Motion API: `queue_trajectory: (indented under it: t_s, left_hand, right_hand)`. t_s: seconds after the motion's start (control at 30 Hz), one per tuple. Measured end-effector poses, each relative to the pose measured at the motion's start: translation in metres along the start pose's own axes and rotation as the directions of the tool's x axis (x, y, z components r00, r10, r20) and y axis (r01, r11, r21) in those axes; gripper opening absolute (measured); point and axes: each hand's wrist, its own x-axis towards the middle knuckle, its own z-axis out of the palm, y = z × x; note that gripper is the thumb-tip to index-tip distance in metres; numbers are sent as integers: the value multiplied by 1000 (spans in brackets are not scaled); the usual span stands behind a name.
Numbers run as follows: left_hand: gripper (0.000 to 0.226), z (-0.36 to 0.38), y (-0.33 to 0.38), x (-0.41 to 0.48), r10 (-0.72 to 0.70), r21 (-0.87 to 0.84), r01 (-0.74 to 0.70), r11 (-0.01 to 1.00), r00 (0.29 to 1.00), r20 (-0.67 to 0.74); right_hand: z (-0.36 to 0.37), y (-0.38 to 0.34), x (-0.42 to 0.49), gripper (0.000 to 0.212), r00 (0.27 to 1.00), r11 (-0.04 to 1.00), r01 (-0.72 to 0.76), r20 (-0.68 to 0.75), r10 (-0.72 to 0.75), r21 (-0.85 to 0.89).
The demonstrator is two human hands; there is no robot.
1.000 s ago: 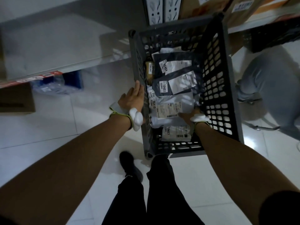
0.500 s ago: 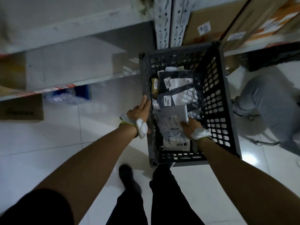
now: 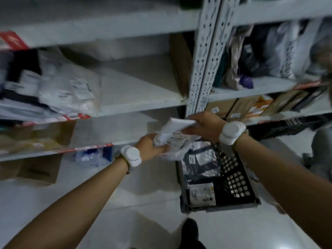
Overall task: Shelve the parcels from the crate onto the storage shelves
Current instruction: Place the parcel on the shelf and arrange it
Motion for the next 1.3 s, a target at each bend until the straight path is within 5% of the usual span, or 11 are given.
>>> queue_trajectory:
  t_s: [0.1, 0.2, 0.27, 0.33, 0.43, 0.63, 0.93, 1.3]
  left_hand:
    - [21, -62, 40, -50, 99, -116, -117, 986, 984, -149]
    - [14, -122, 84, -107, 189, -229, -254, 940, 944, -271]
    - [15, -155, 107, -146, 223, -315, -340, 886, 909, -351]
    - [18, -181, 119, -175, 222, -369, -386, 845, 882, -415]
    - [16, -223, 117, -227, 248, -361, -426, 829, 860, -446]
    - [29, -261, 94, -279, 259, -418, -395, 819, 902, -345]
    - [30, -292, 75, -329, 315, -394, -486, 780, 849, -425]
    - [47, -293, 71, -354, 318, -476, -572, 668, 798, -512]
  right_hand:
    - [-27, -77, 2, 70, 901, 990, 18, -431, 44, 140]
    - [-33, -154, 10, 105, 891, 875, 93, -432, 139, 475]
    - [-26, -206, 15, 92, 926, 801, 72, -339, 168, 594]
    - [-18, -251, 16, 56, 958, 708, 114, -266, 108, 697]
    - [-4, -316, 17, 32, 937, 548, 253, -342, 66, 798]
    - [-4, -375, 14, 30, 871, 452, 375, -474, 127, 809]
    - [14, -435, 14, 16, 840, 490, 432, -535, 87, 757]
    - [22, -472, 18, 25, 850, 371, 477, -525, 35, 797]
